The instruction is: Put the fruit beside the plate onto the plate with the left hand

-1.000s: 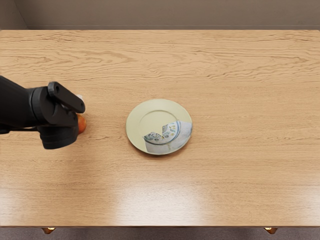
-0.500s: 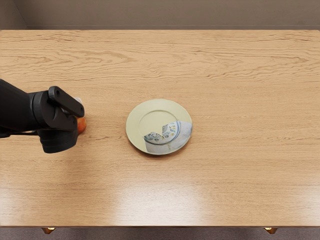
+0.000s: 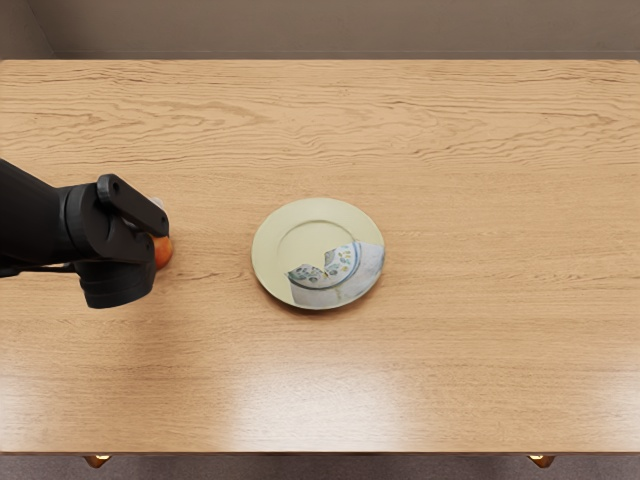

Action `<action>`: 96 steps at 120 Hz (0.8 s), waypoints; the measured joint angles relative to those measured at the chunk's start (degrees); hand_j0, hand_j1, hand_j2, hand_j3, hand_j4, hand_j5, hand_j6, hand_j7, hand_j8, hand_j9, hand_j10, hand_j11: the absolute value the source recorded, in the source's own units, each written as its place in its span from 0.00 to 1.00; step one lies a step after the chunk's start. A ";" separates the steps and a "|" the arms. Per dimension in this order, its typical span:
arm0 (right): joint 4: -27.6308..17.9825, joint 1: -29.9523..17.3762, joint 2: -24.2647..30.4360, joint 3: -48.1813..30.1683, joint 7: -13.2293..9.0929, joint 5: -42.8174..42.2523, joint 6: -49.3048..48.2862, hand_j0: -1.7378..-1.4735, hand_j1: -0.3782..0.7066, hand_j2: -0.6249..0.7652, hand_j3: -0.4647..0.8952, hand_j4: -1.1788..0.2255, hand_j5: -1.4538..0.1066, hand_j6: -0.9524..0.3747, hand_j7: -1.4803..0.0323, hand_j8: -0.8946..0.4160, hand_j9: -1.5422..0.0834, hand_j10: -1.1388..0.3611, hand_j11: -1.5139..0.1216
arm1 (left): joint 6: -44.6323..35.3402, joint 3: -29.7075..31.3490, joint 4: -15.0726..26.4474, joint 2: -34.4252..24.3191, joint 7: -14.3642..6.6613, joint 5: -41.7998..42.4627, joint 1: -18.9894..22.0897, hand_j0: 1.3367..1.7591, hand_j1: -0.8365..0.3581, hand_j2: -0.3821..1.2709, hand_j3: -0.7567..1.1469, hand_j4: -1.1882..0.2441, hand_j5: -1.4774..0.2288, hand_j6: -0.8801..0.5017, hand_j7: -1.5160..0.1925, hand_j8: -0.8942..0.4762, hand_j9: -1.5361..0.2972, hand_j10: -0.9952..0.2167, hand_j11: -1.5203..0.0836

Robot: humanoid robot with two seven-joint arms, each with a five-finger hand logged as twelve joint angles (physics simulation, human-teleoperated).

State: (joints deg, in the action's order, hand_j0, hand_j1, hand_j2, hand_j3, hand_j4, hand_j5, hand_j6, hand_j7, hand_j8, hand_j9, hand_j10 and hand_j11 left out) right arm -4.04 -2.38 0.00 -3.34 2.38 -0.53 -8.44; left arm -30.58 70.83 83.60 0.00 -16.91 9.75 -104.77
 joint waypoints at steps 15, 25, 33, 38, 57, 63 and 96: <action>0.00 0.00 0.00 0.00 0.00 0.00 0.00 0.30 0.07 0.44 0.34 0.81 0.90 0.69 0.95 0.65 0.92 0.73 0.90 | 0.10 -0.07 0.05 0.00 0.02 0.03 -0.33 0.75 0.46 0.36 0.40 0.44 0.41 0.35 0.42 0.28 0.41 0.33 0.45; 0.00 0.01 0.00 0.00 0.00 0.00 0.00 0.30 0.07 0.44 0.34 0.81 0.90 0.69 0.95 0.65 0.92 0.73 0.90 | 0.15 -0.09 0.07 0.00 0.02 0.08 -0.81 0.75 0.47 0.34 0.40 0.45 0.40 0.35 0.41 0.28 0.40 0.32 0.45; 0.00 0.01 0.00 0.00 0.00 0.00 0.00 0.30 0.07 0.44 0.34 0.81 0.90 0.69 0.95 0.65 0.92 0.73 0.90 | 0.22 -0.05 0.07 0.00 0.04 0.08 -1.71 0.75 0.48 0.32 0.40 0.45 0.39 0.36 0.40 0.28 0.40 0.32 0.44; 0.00 0.00 0.00 0.00 0.00 0.00 0.00 0.30 0.07 0.44 0.34 0.81 0.90 0.69 0.95 0.65 0.92 0.73 0.90 | 0.24 -0.02 0.05 0.00 0.03 0.07 -2.16 0.75 0.49 0.33 0.40 0.45 0.39 0.36 0.40 0.28 0.39 0.32 0.44; 0.00 0.00 0.00 0.00 0.00 0.00 0.00 0.30 0.07 0.44 0.34 0.81 0.90 0.69 0.95 0.65 0.92 0.73 0.90 | 0.44 -0.16 0.01 0.00 0.04 -0.02 -5.07 0.75 0.48 0.35 0.40 0.45 0.37 0.36 0.40 0.27 0.39 0.32 0.44; 0.00 0.00 0.00 0.00 0.00 0.00 0.00 0.30 0.07 0.44 0.34 0.81 0.90 0.69 0.95 0.65 0.92 0.73 0.90 | 0.51 -0.28 0.02 0.00 0.04 -0.12 -5.76 0.75 0.47 0.35 0.40 0.45 0.37 0.36 0.40 0.28 0.39 0.32 0.44; 0.00 0.00 0.00 0.00 0.00 0.00 0.00 0.30 0.07 0.44 0.34 0.81 0.90 0.69 0.95 0.65 0.92 0.73 0.90 | 0.57 -3.72 0.81 0.00 0.01 -0.20 -9.60 0.75 0.48 0.33 0.40 0.47 0.34 0.38 0.37 0.29 0.37 0.29 0.41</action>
State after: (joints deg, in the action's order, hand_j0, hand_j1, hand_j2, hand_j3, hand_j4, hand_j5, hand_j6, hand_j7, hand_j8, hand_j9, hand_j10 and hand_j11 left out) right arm -4.04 -2.38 0.00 -3.34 2.37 -0.53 -8.44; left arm -30.00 67.11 84.41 0.00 -16.90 9.54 -114.37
